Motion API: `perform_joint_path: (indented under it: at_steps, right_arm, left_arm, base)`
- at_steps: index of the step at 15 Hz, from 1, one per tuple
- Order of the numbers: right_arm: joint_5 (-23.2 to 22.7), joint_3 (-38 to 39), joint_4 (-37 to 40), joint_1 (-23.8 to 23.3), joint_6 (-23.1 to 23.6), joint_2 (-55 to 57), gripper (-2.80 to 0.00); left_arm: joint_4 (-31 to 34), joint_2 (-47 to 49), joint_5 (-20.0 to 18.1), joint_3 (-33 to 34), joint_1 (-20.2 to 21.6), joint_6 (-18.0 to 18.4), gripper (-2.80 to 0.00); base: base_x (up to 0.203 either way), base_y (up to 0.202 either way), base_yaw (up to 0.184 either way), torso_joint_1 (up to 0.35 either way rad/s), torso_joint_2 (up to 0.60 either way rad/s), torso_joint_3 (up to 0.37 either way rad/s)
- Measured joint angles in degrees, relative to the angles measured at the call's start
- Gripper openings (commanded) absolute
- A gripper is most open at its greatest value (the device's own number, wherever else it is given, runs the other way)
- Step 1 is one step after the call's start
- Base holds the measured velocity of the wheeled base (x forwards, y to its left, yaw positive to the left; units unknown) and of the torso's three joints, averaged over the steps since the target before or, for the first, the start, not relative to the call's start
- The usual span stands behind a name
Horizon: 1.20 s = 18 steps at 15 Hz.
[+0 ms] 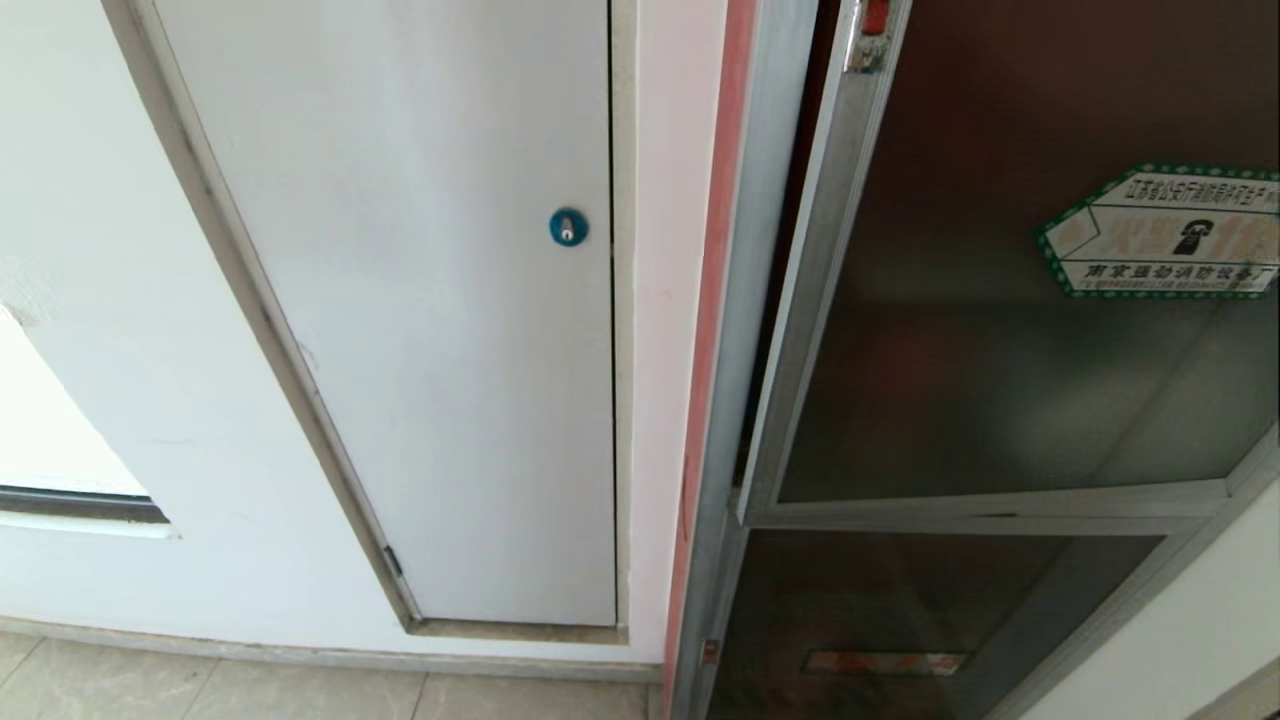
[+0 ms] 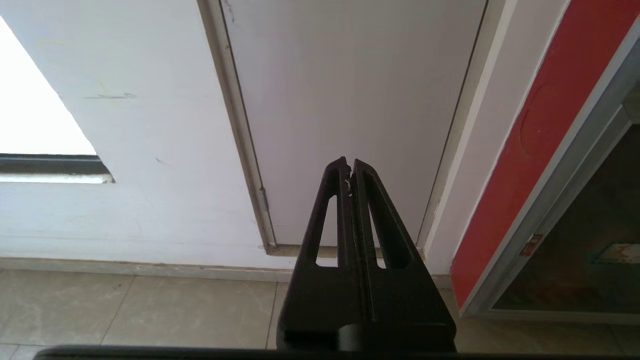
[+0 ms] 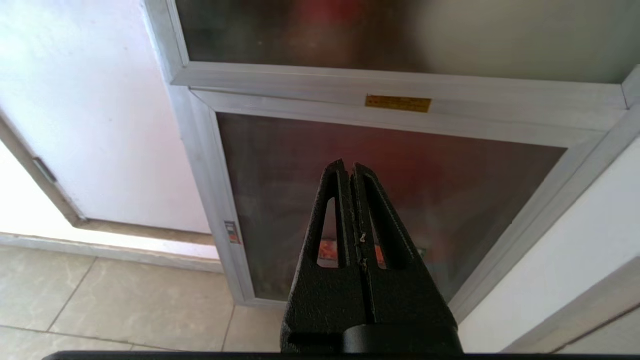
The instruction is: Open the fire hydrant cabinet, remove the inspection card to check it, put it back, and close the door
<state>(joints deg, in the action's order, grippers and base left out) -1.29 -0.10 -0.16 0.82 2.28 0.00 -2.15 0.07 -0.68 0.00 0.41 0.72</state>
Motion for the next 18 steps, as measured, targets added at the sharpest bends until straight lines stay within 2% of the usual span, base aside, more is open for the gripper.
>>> perform_joint_path:
  at_steps: [14,18]
  right_arm:
    - [1.9,-0.3,0.0,0.0,-2.7,0.0,-2.80]
    - [-0.2,-9.0,3.4,0.0,-2.7,2.3,-2.80]
  left_arm:
    - [0.0,0.0,0.0,0.0,0.0,0.0,-2.80]
    - [0.0,0.0,0.0,0.0,0.0,0.0,-2.80]
  base:
    - [0.000,0.000,0.000,0.000,0.00,0.000]
    - [0.000,0.000,0.000,0.000,0.00,0.000]
